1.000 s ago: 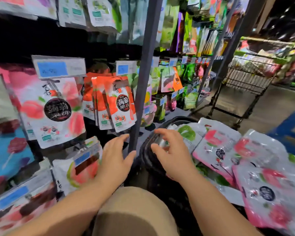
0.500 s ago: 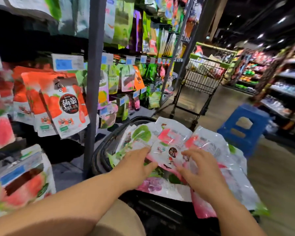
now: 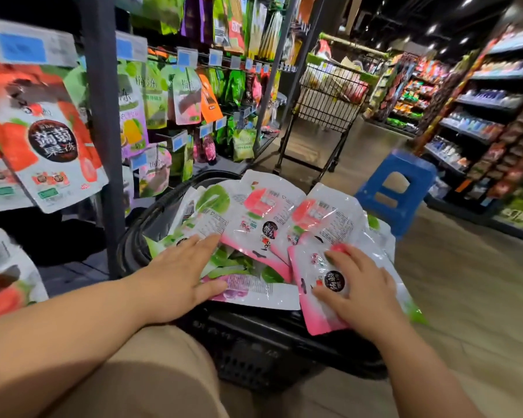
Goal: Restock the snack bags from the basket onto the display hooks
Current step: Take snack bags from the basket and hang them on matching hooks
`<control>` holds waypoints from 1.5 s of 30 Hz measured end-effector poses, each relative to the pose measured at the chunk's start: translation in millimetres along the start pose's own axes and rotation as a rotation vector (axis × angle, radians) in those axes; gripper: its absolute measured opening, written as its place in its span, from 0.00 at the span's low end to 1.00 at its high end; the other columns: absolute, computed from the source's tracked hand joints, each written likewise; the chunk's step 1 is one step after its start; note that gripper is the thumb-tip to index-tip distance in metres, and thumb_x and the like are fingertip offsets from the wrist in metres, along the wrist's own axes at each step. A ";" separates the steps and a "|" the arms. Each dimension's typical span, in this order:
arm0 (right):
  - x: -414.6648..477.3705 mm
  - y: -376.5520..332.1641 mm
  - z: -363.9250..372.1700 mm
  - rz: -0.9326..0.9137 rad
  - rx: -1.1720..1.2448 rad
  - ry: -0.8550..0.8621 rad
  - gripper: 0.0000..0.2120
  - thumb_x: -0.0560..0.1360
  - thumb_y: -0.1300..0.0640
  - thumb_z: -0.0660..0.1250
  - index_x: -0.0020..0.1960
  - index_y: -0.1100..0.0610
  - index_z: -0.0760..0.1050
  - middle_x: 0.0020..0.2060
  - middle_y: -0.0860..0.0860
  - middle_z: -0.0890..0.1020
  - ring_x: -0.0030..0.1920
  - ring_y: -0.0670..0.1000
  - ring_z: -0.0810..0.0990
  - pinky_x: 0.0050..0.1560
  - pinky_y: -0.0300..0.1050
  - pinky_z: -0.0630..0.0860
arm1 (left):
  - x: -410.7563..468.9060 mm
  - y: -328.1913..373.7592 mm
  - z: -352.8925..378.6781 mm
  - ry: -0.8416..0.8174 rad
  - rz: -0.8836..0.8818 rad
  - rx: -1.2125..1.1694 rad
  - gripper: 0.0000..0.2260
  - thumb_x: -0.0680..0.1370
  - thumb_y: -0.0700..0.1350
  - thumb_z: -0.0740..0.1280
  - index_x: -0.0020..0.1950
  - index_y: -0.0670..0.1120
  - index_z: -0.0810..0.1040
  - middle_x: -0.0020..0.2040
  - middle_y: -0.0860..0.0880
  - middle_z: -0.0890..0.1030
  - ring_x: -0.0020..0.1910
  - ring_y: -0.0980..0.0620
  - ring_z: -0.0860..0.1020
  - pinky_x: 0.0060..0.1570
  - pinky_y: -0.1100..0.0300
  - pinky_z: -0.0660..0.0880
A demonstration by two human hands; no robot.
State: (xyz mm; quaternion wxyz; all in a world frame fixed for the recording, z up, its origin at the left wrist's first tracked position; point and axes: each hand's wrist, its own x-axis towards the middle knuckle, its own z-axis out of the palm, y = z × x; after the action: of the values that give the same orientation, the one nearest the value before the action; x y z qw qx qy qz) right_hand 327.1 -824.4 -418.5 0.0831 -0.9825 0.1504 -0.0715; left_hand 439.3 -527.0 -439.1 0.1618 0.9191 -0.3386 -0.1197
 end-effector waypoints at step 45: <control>-52.1 58.9 22.7 -0.286 -0.058 0.372 0.29 0.80 0.32 0.46 0.67 0.44 0.77 0.63 0.43 0.81 0.62 0.51 0.79 0.67 0.67 0.65 | -11.7 18.4 -3.3 0.039 -0.031 0.080 0.38 0.80 0.63 0.55 0.80 0.50 0.37 0.81 0.49 0.46 0.80 0.52 0.46 0.77 0.57 0.47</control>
State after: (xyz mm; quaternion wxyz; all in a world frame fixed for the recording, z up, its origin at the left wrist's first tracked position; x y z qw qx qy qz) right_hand 265.0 -860.5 -457.5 0.0147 -0.9658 0.0246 -0.2578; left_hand 421.0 -531.8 -427.9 0.1295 0.9322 -0.3257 -0.0905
